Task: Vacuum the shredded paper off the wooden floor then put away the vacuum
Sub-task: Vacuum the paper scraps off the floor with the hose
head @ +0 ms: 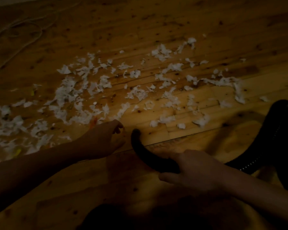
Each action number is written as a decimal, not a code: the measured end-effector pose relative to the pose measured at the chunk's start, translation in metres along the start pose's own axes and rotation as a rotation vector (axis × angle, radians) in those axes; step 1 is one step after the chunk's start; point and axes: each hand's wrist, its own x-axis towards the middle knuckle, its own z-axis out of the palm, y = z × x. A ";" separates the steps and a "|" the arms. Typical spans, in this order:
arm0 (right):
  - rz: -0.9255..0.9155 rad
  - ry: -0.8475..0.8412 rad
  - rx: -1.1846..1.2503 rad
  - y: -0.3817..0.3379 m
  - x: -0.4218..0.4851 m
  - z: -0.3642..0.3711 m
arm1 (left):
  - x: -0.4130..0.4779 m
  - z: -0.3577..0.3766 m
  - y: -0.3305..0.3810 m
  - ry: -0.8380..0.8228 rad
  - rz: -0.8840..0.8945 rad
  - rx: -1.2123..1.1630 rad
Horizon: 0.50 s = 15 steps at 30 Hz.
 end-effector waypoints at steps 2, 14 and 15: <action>0.038 0.003 -0.044 -0.008 -0.007 0.008 | 0.004 0.004 -0.006 -0.018 -0.001 0.019; 0.192 -0.033 -0.066 -0.023 -0.019 0.016 | 0.014 0.033 0.000 0.010 0.031 -0.171; 0.205 -0.049 -0.073 -0.022 -0.021 0.016 | 0.013 0.035 0.001 0.012 0.033 -0.174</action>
